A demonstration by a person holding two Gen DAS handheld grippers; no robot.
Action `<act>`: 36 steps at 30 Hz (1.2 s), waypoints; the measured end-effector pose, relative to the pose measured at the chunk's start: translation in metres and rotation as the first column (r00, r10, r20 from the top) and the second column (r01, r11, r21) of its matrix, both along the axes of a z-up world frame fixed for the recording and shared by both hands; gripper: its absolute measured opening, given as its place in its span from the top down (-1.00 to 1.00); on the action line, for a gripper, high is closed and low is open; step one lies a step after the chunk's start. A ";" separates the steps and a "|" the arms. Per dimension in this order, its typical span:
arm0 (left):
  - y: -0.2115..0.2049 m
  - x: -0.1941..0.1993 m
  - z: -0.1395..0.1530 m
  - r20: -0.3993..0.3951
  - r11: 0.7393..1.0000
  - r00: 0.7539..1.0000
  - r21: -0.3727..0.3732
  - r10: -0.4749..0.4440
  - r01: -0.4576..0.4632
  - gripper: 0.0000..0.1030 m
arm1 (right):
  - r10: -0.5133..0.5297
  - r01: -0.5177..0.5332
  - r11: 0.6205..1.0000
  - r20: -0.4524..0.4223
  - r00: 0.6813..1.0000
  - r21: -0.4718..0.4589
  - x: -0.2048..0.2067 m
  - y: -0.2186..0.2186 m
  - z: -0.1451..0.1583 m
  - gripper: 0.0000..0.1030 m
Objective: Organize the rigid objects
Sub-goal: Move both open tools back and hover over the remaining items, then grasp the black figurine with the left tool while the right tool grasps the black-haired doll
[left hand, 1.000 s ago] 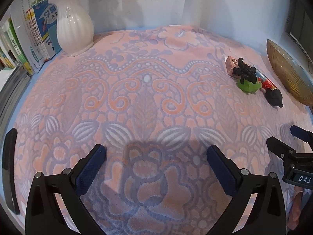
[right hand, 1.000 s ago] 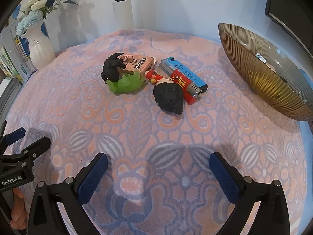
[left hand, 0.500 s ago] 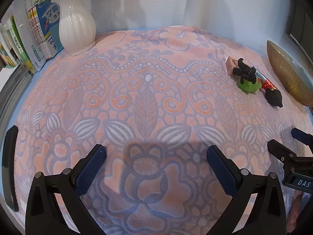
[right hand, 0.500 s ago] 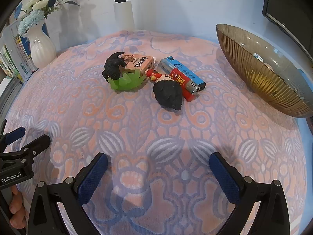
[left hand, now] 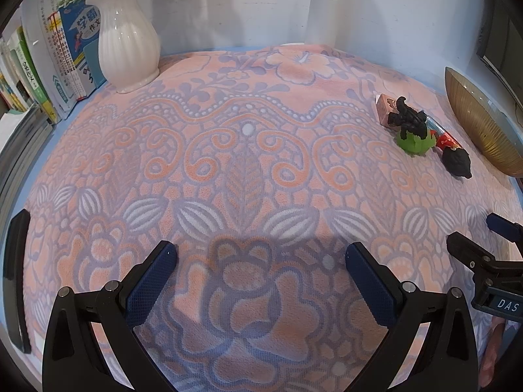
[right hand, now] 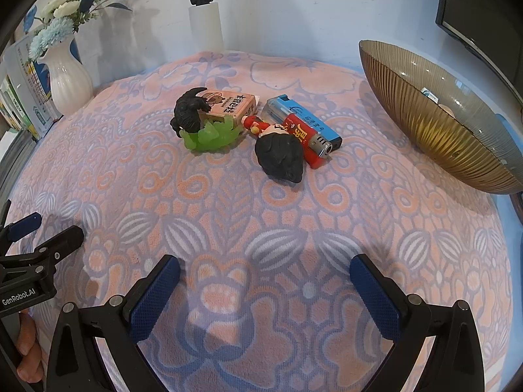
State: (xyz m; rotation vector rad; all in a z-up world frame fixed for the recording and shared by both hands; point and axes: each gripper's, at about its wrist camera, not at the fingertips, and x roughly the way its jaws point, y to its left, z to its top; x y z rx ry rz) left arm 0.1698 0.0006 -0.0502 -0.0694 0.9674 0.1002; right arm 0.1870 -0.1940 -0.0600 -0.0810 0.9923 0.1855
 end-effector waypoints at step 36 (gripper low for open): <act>-0.074 0.114 0.040 0.041 0.830 0.864 -0.258 -0.502 0.494 -0.29 | 0.097 -0.095 0.987 -0.004 0.995 0.126 0.035 -0.021 0.041 0.03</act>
